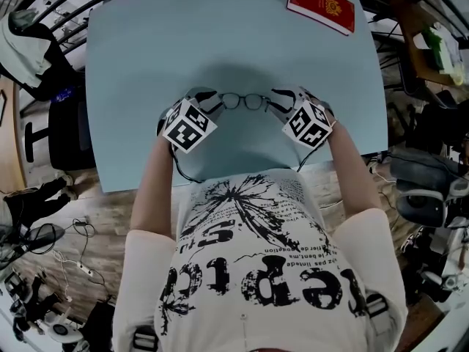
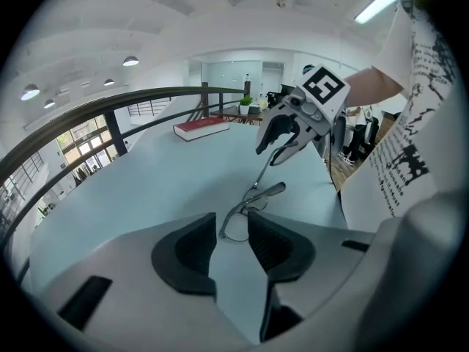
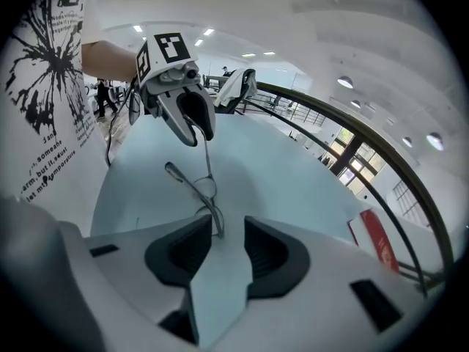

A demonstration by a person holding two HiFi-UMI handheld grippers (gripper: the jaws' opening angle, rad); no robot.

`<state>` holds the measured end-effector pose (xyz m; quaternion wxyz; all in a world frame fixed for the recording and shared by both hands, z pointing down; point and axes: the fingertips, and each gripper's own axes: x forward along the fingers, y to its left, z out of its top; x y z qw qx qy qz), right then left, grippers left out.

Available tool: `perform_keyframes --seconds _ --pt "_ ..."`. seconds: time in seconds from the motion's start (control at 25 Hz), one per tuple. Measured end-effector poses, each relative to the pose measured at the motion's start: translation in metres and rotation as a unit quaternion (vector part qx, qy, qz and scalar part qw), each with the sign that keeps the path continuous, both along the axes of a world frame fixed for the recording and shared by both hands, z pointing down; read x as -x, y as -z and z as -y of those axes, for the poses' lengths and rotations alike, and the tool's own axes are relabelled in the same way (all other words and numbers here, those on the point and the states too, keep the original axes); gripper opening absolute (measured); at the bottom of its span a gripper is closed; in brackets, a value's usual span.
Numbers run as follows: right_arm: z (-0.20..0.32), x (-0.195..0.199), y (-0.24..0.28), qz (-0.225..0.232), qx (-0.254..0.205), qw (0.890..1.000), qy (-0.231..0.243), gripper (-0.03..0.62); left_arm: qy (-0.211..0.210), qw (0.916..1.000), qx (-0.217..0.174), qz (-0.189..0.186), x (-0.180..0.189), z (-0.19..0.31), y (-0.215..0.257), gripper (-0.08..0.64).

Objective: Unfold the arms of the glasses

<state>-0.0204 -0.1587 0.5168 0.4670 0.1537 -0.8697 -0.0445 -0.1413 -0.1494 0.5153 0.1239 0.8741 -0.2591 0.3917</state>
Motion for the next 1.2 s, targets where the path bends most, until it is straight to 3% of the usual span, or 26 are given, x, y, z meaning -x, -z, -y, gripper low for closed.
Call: perform_keyframes --seconds 0.24,0.32,0.48,0.56,0.76,1.0,1.12,1.2 --pt "-0.011 -0.009 0.012 0.013 0.007 1.0 -0.028 0.146 0.02 0.999 -0.029 -0.026 0.01 -0.013 0.023 0.146" --pt "-0.01 -0.014 0.022 0.025 -0.015 0.998 -0.058 0.144 0.036 0.9973 -0.053 -0.035 0.015 -0.014 0.037 0.144" --pt "0.0 -0.019 0.051 0.077 -0.073 0.984 -0.141 0.044 0.075 0.9895 -0.108 -0.059 0.024 -0.013 0.073 0.093" --pt "0.002 -0.018 0.07 0.115 -0.096 0.974 -0.171 0.023 0.096 0.9826 -0.14 -0.075 0.026 -0.011 0.091 0.047" --pt "-0.002 -0.006 0.126 0.221 -0.155 0.942 -0.198 0.012 0.113 0.962 -0.211 -0.131 0.016 -0.015 0.133 0.028" --pt "-0.01 0.002 0.187 0.314 -0.201 0.904 -0.21 0.011 0.133 0.9262 -0.288 -0.204 0.009 -0.021 0.199 0.02" --pt "-0.016 0.006 0.205 0.331 -0.218 0.894 -0.207 0.011 0.147 0.9123 -0.314 -0.218 0.014 -0.023 0.221 0.018" --pt "-0.018 0.01 0.211 0.334 -0.224 0.893 -0.201 0.009 0.151 0.9075 -0.326 -0.218 0.016 -0.024 0.229 0.018"
